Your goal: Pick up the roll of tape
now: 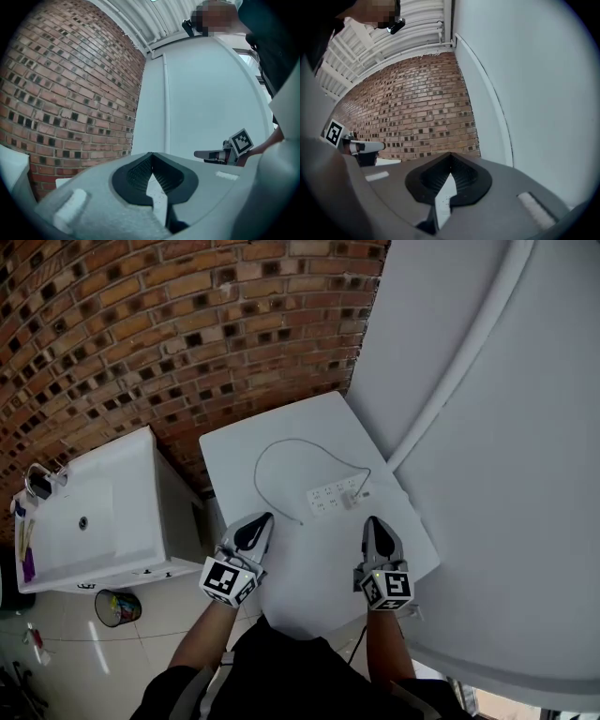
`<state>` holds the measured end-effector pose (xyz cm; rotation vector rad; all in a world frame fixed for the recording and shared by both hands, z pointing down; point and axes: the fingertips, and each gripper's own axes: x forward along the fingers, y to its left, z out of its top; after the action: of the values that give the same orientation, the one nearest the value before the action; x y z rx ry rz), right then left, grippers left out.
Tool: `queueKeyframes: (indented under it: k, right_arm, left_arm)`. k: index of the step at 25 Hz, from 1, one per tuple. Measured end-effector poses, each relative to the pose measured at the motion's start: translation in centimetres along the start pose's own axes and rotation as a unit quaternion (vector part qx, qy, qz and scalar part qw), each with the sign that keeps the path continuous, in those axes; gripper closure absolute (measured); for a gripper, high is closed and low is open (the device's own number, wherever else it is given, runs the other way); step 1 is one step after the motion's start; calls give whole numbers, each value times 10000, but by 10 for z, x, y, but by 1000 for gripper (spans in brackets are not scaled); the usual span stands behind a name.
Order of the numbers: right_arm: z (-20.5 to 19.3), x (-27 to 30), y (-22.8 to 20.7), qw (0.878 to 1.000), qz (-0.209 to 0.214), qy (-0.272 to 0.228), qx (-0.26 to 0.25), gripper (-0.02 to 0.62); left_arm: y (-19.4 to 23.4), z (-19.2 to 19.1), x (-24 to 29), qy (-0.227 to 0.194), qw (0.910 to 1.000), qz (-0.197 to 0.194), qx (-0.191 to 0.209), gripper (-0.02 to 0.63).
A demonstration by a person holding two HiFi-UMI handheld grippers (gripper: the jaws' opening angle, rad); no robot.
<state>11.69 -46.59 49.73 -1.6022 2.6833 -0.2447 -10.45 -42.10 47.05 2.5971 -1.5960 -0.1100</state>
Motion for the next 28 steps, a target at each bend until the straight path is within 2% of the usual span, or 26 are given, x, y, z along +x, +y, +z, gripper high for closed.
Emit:
queueKeyframes:
  k: [5, 10, 13, 19, 22, 25, 28]
  right_arm:
    - [-28, 12, -6, 9995, -30, 329, 0, 591]
    - [-56, 20, -22, 9979, -205, 609, 51, 591]
    - [-69, 27, -27, 9969, -163, 769, -42, 591]
    - [-102, 34, -40, 9931, -231, 1147, -122, 591]
    - [-113, 37, -44, 9914, -225, 1285, -135, 591]
    - [-123, 42, -50, 9898, -251, 1397, -118, 589]
    - [-135, 51, -55, 9869, -257, 1584, -154, 589]
  left_arm:
    - [-3, -32, 27, 282, 9987, -426, -64, 604]
    - [-3, -56, 51, 403, 9971, -585, -261, 604]
    - [-2, -78, 66, 580, 9956, -695, -250, 604]
    - [-7, -118, 92, 1010, 9891, -934, -525, 604]
    - [-11, -137, 101, 1242, 9856, -1051, -469, 604]
    - [-15, -162, 112, 1649, 9780, -1225, -373, 603]
    - [-16, -188, 132, 2109, 9686, -1315, -62, 603]
